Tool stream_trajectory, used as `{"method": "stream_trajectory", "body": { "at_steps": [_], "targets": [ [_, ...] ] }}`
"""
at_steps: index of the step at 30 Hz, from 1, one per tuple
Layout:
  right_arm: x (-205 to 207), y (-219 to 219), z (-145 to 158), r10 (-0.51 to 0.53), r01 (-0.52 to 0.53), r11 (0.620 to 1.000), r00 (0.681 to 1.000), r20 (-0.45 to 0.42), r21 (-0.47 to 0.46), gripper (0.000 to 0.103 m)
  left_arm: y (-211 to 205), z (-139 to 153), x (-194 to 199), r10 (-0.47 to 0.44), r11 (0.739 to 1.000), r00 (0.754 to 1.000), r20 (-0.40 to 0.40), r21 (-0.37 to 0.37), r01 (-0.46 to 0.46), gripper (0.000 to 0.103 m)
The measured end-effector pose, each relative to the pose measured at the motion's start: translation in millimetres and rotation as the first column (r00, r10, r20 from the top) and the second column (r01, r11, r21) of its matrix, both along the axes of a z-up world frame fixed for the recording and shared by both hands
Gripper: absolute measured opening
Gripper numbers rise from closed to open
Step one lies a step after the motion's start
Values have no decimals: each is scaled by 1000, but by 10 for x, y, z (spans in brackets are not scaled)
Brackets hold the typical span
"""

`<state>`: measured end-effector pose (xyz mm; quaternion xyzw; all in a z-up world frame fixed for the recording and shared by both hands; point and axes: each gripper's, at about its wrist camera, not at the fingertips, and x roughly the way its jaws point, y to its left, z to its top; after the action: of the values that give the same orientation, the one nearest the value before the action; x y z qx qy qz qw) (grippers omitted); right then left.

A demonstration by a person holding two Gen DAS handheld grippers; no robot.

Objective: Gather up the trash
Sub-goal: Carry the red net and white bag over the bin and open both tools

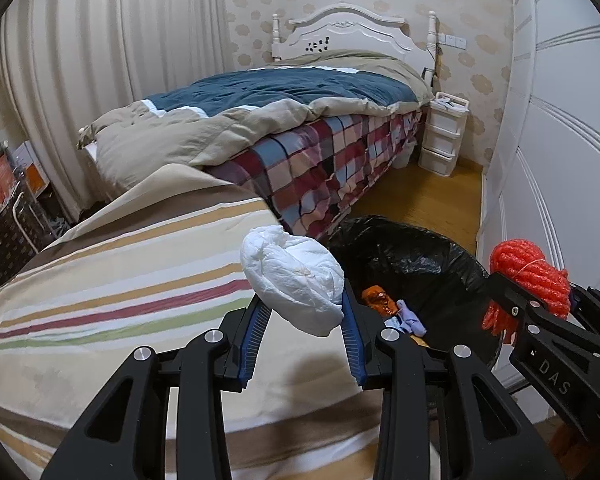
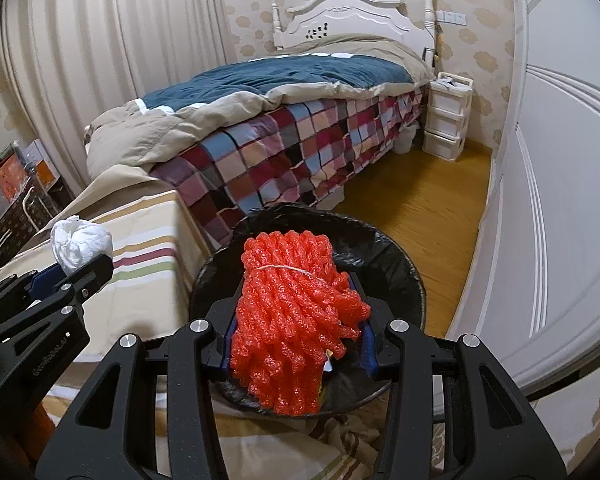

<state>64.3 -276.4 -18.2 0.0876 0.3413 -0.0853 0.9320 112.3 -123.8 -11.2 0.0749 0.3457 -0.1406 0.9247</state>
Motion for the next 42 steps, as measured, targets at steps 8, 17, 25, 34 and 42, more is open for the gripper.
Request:
{"method": "stream_trajectory", "body": {
  "at_steps": [8, 17, 25, 34, 42],
  "targets": [
    [126, -204, -147, -30, 30, 999, 999, -19, 11, 44, -247, -172, 206, -2, 1000, 1000, -30, 25, 3, 37],
    [268, -329, -279, -37, 38, 999, 998, -41, 22, 44, -389, -258, 339, -9, 999, 999, -49, 35, 10, 37],
    [321, -354, -320, -42, 43, 999, 998, -47, 16, 44, -431, -299, 373, -16, 999, 998, -54, 47, 19, 43],
    [349, -402, -397, -59, 60, 998, 997, -53, 20, 60, -427, -259, 357, -9, 999, 1000, -17, 39, 10, 72],
    [305, -417, -399, -84, 84, 996, 995, -52, -9, 71, -390, -249, 340, 5, 999, 1000, 3, 47, -5, 80]
  ]
}}
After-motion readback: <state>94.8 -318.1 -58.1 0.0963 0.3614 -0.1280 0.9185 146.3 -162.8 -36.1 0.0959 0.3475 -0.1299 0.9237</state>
